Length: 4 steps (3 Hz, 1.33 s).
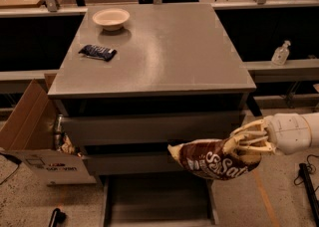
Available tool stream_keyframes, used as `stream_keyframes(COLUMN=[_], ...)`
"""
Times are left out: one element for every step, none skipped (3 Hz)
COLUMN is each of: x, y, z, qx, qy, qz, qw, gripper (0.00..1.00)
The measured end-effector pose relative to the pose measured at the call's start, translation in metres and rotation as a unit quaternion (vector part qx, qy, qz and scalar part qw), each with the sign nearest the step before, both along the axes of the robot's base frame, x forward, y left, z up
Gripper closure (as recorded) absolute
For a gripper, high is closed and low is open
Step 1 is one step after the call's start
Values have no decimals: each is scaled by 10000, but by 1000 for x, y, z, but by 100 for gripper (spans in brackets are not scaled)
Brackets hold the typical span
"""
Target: Place brown chip bag into bottom drawer
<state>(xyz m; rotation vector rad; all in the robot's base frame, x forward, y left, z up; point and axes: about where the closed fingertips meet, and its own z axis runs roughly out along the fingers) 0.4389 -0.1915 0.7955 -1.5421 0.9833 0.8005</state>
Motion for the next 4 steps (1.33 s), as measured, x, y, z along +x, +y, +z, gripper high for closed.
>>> stream_keyframes(x=[1, 19, 34, 51], y=[8, 35, 68, 80], z=[-2, -39, -116, -200], qx=[54, 155, 213, 208], qy=[-4, 258, 513, 742], qz=[107, 441, 837, 894], qw=[9999, 9986, 9949, 9930], gripper=[100, 100, 100, 100])
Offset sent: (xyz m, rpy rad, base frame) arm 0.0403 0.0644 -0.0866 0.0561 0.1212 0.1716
